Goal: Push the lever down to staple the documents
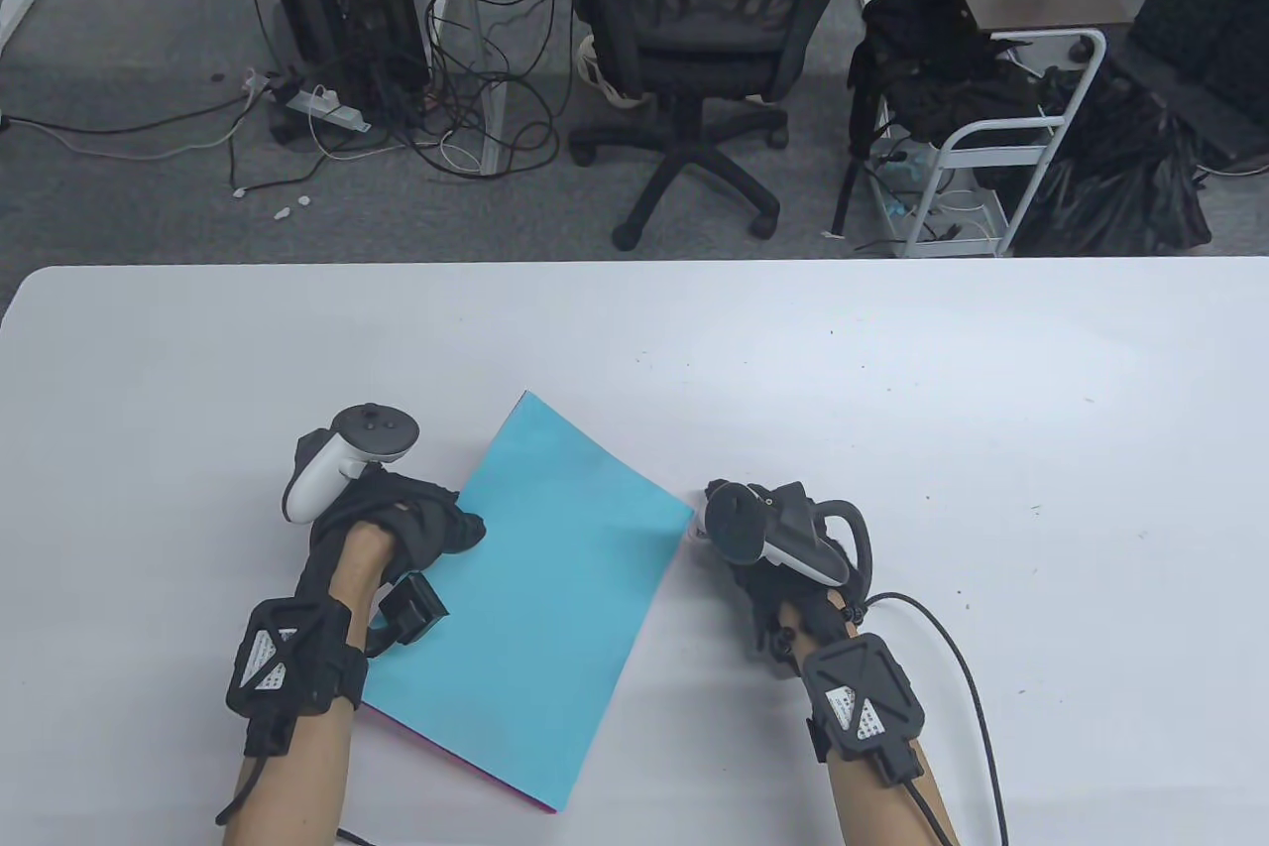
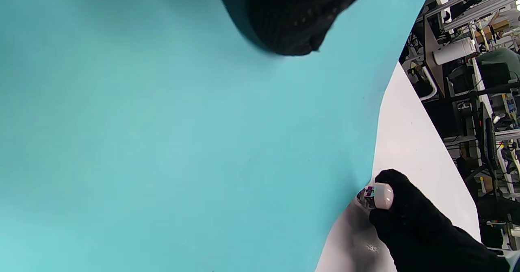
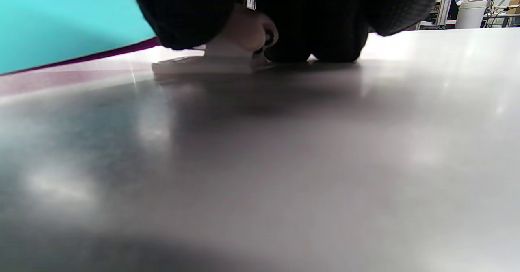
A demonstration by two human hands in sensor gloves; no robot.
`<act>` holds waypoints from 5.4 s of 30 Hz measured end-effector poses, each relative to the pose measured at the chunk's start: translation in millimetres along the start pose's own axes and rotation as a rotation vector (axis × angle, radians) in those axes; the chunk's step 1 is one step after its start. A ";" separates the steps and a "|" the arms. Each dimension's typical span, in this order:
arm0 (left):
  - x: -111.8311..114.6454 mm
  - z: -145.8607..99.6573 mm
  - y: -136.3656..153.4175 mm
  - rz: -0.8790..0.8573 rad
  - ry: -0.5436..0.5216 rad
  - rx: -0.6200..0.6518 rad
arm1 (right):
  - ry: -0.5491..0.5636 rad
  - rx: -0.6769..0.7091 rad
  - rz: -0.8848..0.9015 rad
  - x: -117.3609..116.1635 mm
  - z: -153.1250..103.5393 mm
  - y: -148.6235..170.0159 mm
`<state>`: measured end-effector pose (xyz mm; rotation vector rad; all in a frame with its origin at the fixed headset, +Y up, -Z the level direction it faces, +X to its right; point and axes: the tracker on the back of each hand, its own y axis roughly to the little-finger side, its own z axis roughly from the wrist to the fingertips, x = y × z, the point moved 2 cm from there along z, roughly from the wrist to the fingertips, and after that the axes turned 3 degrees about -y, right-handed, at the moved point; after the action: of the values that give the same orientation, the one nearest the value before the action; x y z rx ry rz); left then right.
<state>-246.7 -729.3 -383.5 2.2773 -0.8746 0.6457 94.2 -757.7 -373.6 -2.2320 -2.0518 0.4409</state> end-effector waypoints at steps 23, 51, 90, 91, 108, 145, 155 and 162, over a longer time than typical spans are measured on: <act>15.4 10.9 -19.0 0.232 -0.181 -0.003 | -0.006 0.000 0.001 0.2 0.5 0.1; 29.0 25.0 -16.6 0.378 -0.341 0.077 | -0.022 0.004 0.002 -0.2 -0.1 -0.7; 33.5 24.6 -16.9 0.423 -0.385 0.082 | -0.026 -0.291 -0.001 3.4 37.2 -1.7; 34.6 24.2 -17.3 0.428 -0.393 0.079 | -0.030 -0.293 -0.027 3.0 37.7 -3.3; 40.9 18.5 -16.3 0.438 -0.445 0.069 | -0.110 -0.329 -0.076 -2.9 41.8 -11.5; 40.4 17.5 -13.6 0.426 -0.446 0.083 | -0.175 -0.365 -0.053 -5.2 44.6 -17.8; 41.0 17.7 -13.8 0.429 -0.451 0.081 | -0.185 -0.369 -0.041 -6.2 45.0 -16.9; 41.2 18.0 -13.9 0.428 -0.450 0.080 | -0.183 -0.368 -0.036 -6.8 45.4 -16.6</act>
<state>-205.5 -750.6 -375.5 2.3639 -1.6059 0.3438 66.0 -768.9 -411.8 -2.4246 -2.4355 0.2927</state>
